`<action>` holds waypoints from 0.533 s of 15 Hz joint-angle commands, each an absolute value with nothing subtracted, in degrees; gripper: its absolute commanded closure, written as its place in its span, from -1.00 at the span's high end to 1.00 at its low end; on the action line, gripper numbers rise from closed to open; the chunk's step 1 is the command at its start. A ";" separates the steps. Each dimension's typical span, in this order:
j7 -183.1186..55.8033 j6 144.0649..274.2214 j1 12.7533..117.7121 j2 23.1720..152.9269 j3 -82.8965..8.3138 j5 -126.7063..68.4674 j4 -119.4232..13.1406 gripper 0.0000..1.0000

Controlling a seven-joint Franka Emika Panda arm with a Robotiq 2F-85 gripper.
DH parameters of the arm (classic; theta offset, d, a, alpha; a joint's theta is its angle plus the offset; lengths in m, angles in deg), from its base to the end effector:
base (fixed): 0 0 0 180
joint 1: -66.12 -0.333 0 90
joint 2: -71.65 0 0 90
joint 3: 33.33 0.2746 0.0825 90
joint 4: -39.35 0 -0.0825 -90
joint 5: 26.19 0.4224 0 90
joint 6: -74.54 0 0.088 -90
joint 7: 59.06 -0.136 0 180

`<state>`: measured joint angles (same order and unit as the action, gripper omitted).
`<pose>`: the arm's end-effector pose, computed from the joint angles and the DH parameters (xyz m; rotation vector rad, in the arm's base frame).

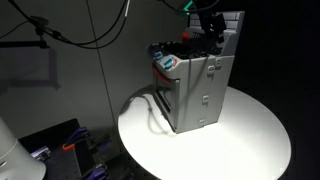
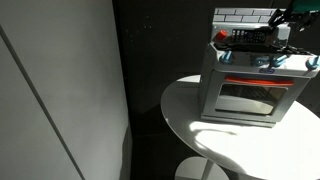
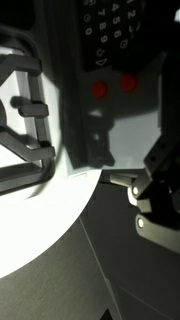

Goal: Press the top button on the right

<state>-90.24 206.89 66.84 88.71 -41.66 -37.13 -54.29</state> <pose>0.7068 -0.1127 0.4083 2.8252 -0.8520 0.6150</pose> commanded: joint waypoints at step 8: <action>-90.19 202.78 67.08 86.13 -42.55 -37.05 -55.07 1.00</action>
